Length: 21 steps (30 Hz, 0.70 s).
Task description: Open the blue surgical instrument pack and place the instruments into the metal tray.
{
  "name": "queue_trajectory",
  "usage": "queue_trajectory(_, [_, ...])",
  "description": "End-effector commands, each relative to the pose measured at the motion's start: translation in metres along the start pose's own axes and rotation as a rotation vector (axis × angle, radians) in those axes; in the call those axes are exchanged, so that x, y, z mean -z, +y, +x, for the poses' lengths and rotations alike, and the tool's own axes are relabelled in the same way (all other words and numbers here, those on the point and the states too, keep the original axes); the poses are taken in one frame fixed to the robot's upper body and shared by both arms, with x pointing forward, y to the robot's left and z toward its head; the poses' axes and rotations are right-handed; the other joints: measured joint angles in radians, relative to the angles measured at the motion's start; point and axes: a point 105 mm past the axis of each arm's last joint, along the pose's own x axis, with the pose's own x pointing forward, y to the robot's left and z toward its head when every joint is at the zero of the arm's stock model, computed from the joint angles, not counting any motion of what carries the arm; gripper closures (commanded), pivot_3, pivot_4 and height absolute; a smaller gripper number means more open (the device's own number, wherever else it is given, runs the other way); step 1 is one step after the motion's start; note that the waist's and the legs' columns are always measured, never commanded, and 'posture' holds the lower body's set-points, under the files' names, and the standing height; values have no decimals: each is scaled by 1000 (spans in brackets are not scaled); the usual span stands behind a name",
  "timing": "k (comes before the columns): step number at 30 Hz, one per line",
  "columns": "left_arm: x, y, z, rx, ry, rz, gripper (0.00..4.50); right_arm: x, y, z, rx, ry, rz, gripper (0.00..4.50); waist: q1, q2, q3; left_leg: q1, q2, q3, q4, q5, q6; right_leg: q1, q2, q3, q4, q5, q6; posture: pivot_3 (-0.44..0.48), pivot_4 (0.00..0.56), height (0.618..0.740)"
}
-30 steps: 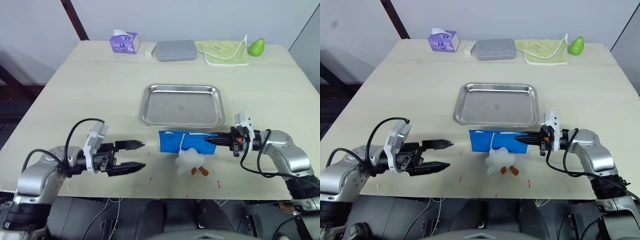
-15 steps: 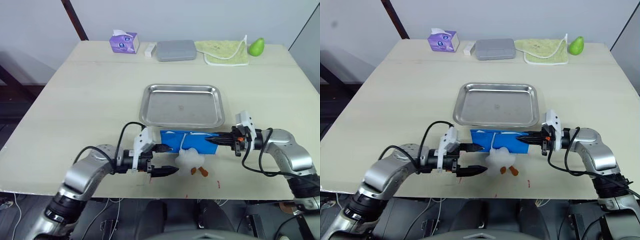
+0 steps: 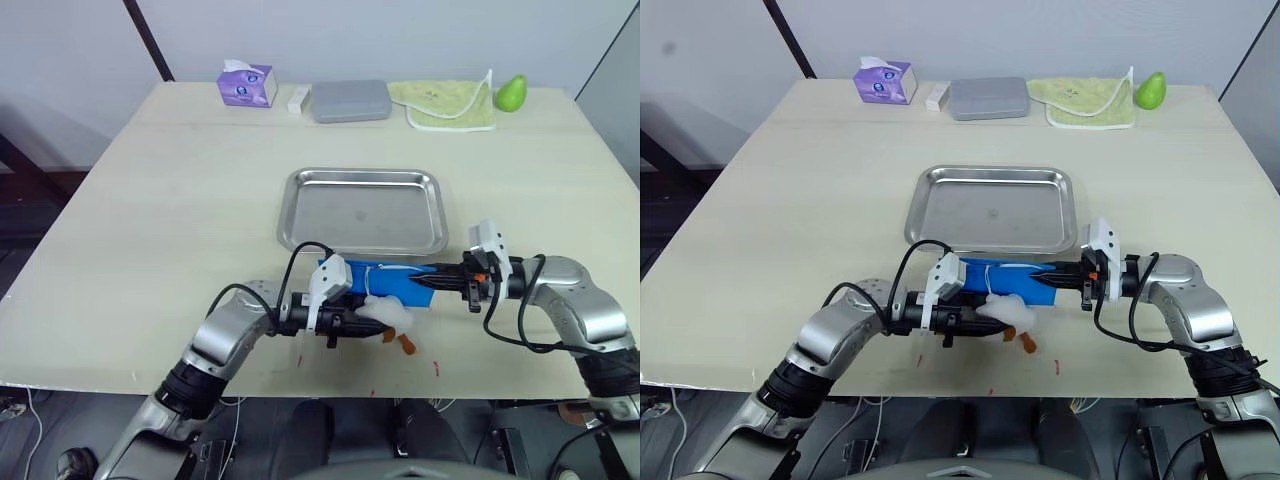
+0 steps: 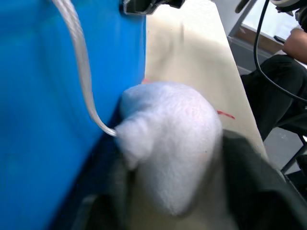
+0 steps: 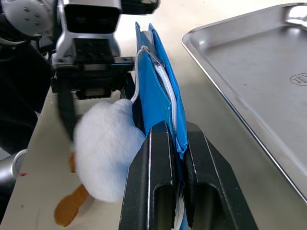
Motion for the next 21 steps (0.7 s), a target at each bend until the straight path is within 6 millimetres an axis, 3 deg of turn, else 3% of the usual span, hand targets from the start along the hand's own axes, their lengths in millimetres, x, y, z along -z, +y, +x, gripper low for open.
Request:
queue_trajectory(1, [-6, 0, -10, 12, -1, 39, 3963, -7, 3, 1, -15, -11, -36, 4500, 0, 0, 0, 0, 0, 0, 0, 0, 0, 0, 0, 0, 0, 0, 0, 0, 150, 740])
queue_trajectory(3, [-9, -1, -17, 16, 0, 58, 4487, -7, 2, 1, -12, -13, -37, 4500, 0, 0, 0, 0, 0, 0, 0, 0, 0, 0, 0, 0, 0, 0, 0, 0, 150, 740])
queue_trajectory(11, [-49, -10, -66, 84, -50, 102, 4487, -2, 0, 1, -4, -13, -39, 4500, -1, 0, 0, 0, 1, 0, 0, 0, 0, 0, 0, 0, 0, 0, 0, 0, 150, 740])
queue_trajectory(21, [-73, 19, -127, -60, -42, 26, 4487, 3, -2, 0, 3, -21, -38, 4500, -1, 0, 1, 0, 0, 0, 0, 0, 0, 0, 0, 0, 0, 0, 0, 0, 150, 740])
